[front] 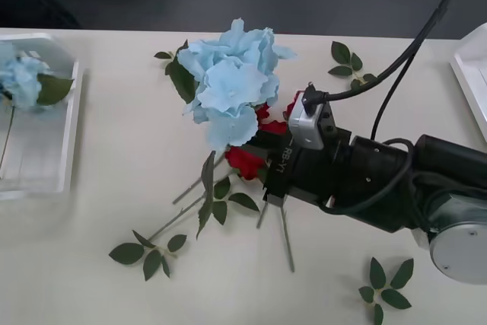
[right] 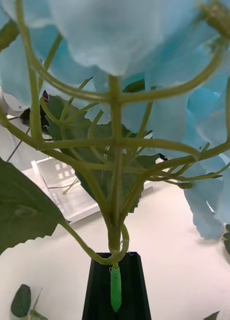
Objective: Put the red flowers into the right box and the blue flowers into the left box
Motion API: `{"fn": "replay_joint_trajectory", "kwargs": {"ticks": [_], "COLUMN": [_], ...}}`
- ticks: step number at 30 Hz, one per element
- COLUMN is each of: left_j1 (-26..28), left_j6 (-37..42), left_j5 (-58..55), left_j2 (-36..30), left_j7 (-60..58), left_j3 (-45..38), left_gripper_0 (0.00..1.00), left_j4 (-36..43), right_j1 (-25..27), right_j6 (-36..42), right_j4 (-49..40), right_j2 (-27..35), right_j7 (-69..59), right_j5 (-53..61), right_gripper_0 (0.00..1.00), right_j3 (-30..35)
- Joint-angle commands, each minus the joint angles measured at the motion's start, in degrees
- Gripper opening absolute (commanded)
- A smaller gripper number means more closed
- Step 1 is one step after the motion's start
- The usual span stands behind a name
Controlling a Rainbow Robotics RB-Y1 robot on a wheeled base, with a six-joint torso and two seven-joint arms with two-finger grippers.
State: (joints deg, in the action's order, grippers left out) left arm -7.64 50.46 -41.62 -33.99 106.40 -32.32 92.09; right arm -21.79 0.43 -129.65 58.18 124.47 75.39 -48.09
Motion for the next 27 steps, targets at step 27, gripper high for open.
{"fn": "replay_joint_trajectory", "kwargs": {"ticks": [27], "left_j1": [8.35], "left_j6": [16.25], "left_j5": [-34.15], "left_j2": [-1.52], "left_j7": [6.71], "left_j3": [-0.02], "left_gripper_0": [1.0], "left_j4": [12.5], "right_j1": [-14.86], "right_j6": [-1.66], "right_j4": [11.61], "right_j2": [-11.51], "right_j7": [-0.1], "right_j5": [1.51], "right_gripper_0": [0.0], "right_j3": [-10.09]}}
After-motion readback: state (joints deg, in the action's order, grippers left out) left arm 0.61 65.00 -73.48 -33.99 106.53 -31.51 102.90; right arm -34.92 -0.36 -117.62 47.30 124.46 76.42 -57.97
